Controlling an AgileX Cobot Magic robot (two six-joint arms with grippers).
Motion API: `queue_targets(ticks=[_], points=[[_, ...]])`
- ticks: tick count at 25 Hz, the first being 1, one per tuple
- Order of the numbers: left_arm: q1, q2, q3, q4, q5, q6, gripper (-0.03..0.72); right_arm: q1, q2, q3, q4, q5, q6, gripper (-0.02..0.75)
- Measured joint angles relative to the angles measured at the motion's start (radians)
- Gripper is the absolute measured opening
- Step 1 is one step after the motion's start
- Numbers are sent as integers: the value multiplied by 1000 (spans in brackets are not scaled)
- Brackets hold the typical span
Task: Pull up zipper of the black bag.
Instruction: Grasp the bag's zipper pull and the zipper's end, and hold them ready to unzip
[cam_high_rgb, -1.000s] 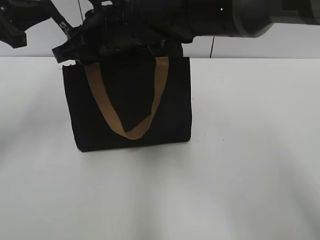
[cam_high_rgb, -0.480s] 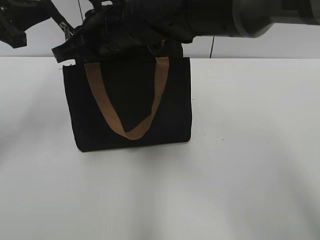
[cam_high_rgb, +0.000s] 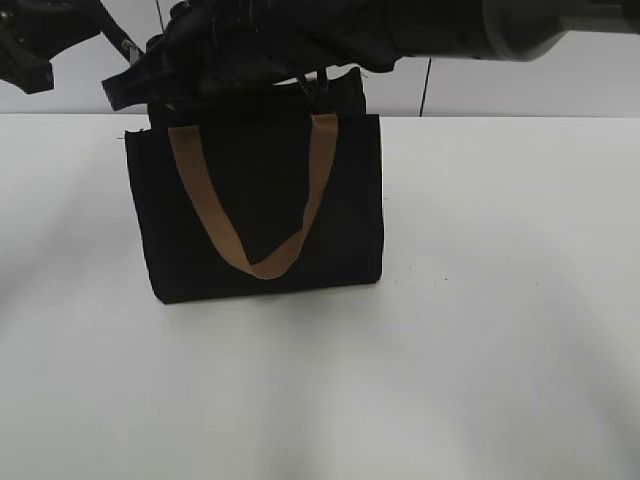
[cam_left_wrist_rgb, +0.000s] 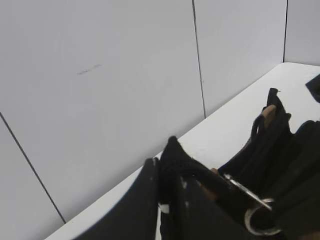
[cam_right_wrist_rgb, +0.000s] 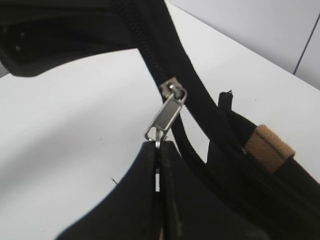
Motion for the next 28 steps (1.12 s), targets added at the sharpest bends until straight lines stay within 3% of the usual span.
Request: queue_targets(ticks=[19, 28], points=[[-2, -60, 1, -2, 39, 0, 25, -122, -60, -7, 0, 194, 115, -15], [-3, -61, 1, -6, 38, 0, 25, -155, -60, -7, -169, 293, 316, -15]])
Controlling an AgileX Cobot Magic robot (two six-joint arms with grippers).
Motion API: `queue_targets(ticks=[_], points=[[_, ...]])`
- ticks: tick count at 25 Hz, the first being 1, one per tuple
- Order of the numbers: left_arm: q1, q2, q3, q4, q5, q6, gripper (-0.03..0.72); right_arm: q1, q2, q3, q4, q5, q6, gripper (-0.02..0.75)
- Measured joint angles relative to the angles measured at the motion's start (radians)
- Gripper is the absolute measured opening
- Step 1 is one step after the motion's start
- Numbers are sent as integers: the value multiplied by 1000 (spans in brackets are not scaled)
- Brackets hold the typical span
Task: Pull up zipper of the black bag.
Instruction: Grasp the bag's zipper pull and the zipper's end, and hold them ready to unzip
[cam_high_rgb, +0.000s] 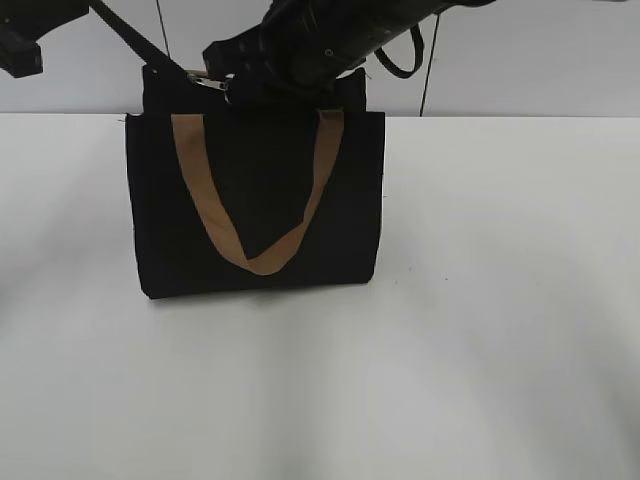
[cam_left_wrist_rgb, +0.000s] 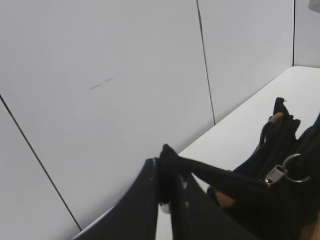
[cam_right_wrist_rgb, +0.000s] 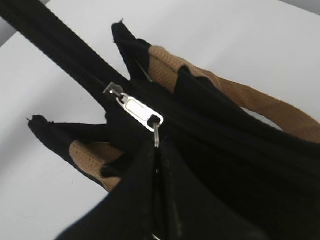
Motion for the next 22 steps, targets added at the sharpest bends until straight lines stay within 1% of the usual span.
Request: queue_targets(ticks=[5, 8, 22], points=[[-2, 0, 1, 3, 2, 0, 25, 0, -14, -2, -114, 22, 108, -15], [-2, 0, 1, -3, 10, 0, 25, -15, -24, -2, -161, 38, 144, -15], [-2, 0, 1, -10, 45, 0, 24, -105, -57, -2, -223, 99, 203, -15]])
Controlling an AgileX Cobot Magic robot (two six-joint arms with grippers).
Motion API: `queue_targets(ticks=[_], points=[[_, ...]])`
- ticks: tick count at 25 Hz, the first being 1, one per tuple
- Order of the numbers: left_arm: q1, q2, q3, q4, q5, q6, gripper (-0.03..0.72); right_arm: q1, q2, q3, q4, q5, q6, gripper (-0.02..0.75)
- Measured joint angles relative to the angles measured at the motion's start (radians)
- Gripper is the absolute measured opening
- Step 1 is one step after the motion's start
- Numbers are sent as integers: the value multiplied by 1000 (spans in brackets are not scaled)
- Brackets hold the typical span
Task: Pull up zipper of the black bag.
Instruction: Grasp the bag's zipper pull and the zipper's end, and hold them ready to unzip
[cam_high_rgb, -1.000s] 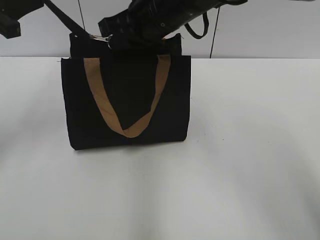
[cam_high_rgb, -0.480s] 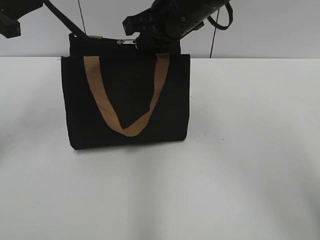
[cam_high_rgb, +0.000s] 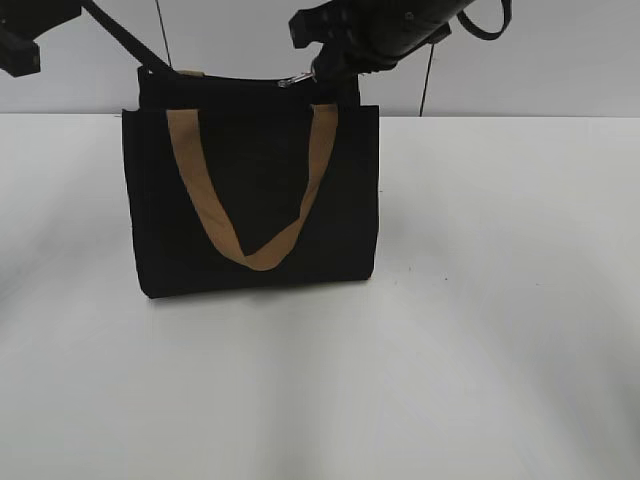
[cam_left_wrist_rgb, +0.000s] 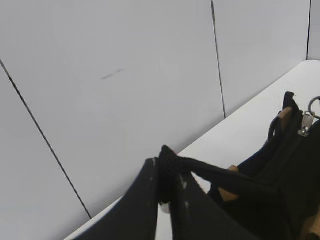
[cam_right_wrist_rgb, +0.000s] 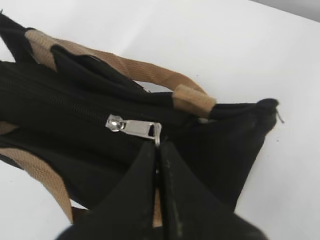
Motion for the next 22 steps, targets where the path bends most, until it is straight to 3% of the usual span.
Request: queue_targets(ticks=[9, 22], points=[[0, 0, 0, -5, 2, 0, 24, -59, -14, 0, -17, 44, 25, -15], [0, 0, 0, 10, 51, 0, 24, -60, -14, 0, -3, 47, 32, 10]])
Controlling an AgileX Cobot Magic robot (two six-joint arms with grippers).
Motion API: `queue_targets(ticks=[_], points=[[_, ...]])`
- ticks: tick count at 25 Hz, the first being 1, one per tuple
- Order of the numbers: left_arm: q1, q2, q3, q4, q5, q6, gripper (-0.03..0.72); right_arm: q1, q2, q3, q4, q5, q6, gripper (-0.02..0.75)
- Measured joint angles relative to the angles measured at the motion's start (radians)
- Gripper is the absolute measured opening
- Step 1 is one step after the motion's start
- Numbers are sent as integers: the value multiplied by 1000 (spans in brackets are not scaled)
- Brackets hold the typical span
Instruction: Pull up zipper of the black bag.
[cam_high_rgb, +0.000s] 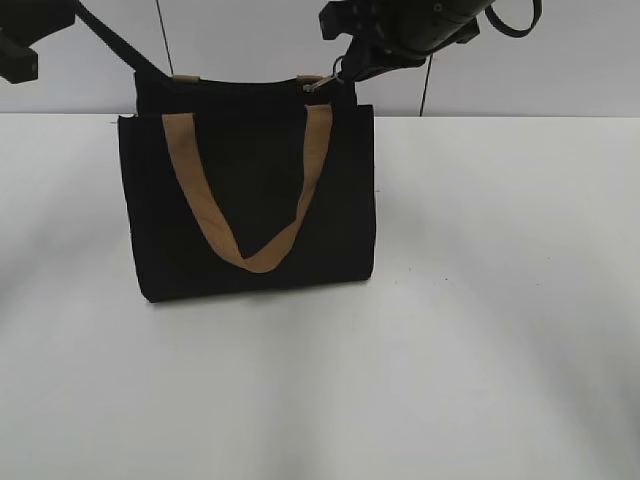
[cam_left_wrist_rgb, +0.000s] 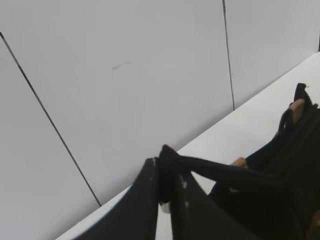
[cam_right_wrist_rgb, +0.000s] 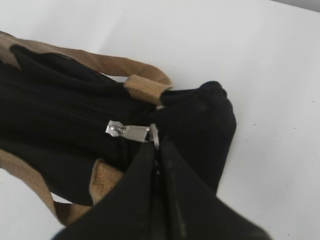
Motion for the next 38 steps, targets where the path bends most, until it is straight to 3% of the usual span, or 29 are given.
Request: queue_targets(ticks=[6, 9, 11, 14, 17, 26, 31, 35, 38], points=[[2, -4, 0, 95, 45, -98, 45, 0, -2, 0, 0, -1, 1, 162], [2, -10, 0, 140, 68, -133, 119, 0, -16, 0, 0, -1, -1, 261], [2, -11, -1, 181, 101, -142, 207, 0, -33, 0, -1, -1, -16, 296], [2, -11, -1, 282, 188, -180, 306, 0, -58, 0, -12, 0, -45, 309], [2, -19, -1, 391, 277, -232, 334, 0, -76, 0, -16, 0, -65, 315], [-11, -41, -1, 442, 570, -529, 333, -2, -110, 0, -87, 65, -97, 315], [-43, -32, 27, 499, 706, -562, 309, -2, -122, 0, -126, 137, -105, 315], [-43, 12, 30, 403, 927, -564, 307, -2, -136, 0, -138, 178, -108, 315], [-44, 39, 30, 134, 1032, -484, 305, -2, -146, 0, -148, 190, -108, 315]])
